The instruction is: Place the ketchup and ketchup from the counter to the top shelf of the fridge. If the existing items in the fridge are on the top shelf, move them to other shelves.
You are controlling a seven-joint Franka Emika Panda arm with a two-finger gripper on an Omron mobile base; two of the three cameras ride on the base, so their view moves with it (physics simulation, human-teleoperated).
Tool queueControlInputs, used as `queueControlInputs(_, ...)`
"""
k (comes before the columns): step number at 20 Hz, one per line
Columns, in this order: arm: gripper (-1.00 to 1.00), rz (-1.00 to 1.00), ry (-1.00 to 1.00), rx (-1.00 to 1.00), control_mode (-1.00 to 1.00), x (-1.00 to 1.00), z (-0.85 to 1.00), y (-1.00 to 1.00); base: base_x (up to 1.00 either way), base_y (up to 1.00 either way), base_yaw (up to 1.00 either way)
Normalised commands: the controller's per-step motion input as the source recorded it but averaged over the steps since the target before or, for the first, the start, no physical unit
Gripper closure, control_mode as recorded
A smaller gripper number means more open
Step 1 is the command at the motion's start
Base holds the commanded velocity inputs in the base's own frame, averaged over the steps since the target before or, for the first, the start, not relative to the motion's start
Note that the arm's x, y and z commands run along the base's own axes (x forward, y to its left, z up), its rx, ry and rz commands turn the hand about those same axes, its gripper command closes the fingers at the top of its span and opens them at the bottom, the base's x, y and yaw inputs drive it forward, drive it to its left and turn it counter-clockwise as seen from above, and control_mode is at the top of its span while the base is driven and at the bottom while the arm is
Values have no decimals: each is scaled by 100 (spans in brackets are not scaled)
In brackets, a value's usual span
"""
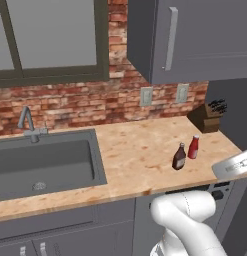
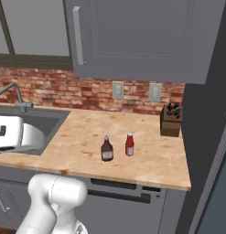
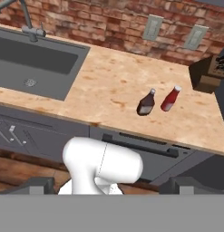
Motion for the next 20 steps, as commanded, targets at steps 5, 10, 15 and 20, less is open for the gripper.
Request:
queueControlInputs(5,-100,0,0,0,100,0,0,0,-2,0,-2)
queueControlInputs(10,-100,-13,1,3,-100,8,0,2,0,0,-6)
queueControlInputs(15,-100,-27,12,13,-100,23,-13,0,0,0,0)
queueControlInputs(20,-100,-30,10,19,-100,26,-16,0,0,0,0)
